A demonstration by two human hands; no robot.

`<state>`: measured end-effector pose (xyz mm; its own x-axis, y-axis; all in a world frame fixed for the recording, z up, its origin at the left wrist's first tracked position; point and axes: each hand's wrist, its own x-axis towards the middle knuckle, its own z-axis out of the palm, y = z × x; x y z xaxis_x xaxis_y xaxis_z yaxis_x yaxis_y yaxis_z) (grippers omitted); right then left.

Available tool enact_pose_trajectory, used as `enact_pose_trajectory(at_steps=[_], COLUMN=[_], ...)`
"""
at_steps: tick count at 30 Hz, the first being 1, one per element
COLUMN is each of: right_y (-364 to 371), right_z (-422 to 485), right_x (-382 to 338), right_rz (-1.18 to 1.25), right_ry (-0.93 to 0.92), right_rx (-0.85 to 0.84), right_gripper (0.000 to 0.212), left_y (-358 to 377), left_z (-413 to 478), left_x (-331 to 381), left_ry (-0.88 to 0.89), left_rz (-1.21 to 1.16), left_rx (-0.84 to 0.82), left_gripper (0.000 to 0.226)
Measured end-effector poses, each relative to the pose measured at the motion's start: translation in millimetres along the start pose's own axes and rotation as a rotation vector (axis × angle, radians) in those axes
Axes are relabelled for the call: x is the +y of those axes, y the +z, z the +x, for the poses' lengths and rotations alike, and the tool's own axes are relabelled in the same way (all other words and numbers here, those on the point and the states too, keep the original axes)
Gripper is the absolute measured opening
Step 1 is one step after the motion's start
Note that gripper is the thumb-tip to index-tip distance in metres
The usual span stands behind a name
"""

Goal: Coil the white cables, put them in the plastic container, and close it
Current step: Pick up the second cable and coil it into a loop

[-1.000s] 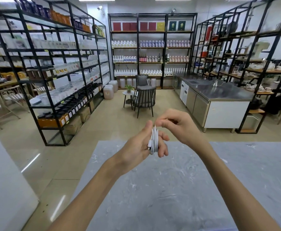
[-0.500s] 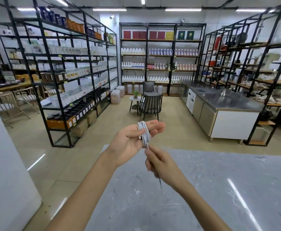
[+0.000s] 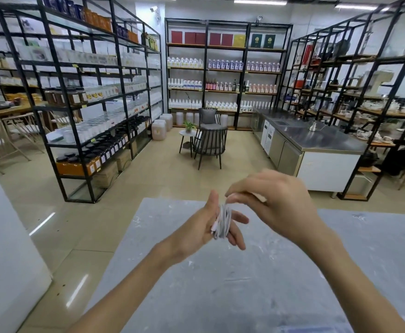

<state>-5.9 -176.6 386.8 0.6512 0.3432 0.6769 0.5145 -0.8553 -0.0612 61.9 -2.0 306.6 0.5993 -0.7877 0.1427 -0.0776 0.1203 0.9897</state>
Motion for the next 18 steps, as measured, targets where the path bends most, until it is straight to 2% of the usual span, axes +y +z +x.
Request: enact_pose_trajectory(at_steps=[2, 4, 7, 10, 12, 14, 15, 17, 18], right_y=[-0.2, 8.8, 37.0, 58.1, 58.8, 50.8, 42.2, 16.9, 2.8], right_z=[12.2, 13.8, -9.1, -42.6, -65.2, -83.4, -89.1, -94.0, -94.9], right_x=[14.9, 26.8, 30.6, 23.4, 15.5, 14.5, 17.3, 29.3, 37.0], right_rz=[0.211, 0.483, 0.717, 0.619, 0.548, 0.406, 0.247, -0.065, -0.126], right_ry=[0.098, 0.276, 0.448, 0.528, 0.473, 0.356, 0.263, 0.079, 0.012], right_rx=[0.041, -0.018, -0.135, -0.138, -0.195, -0.329, -0.351, -0.257, -0.194], right_gripper=[0.013, 0.01, 0.023, 0.03, 0.03, 0.02, 0.022, 0.013, 0.005], left_y=[14.2, 27.0, 35.6, 38.8, 41.0, 47.7, 53.9, 71.9, 83.2], left_z=[-1.0, 3.3, 11.6, 20.8, 30.6, 40.7, 45.2, 51.1, 52.3], left_x=[8.4, 17.9, 23.9, 17.2, 11.3, 5.7, 2.1, -4.4, -5.8], left_ry=[0.049, 0.137, 0.201, 0.179, 0.164, 0.137, 0.093, -0.025, -0.052], left_rz=[-0.052, -0.128, -0.23, -0.348, -0.306, -0.175, -0.088, 0.088, 0.153], left_rx=[-0.072, -0.094, -0.047, 0.101, 0.255, 0.393, 0.42, 0.38, 0.354], left_gripper=[0.089, 0.087, 0.079, 0.068, 0.06, 0.056, 0.057, 0.064, 0.066])
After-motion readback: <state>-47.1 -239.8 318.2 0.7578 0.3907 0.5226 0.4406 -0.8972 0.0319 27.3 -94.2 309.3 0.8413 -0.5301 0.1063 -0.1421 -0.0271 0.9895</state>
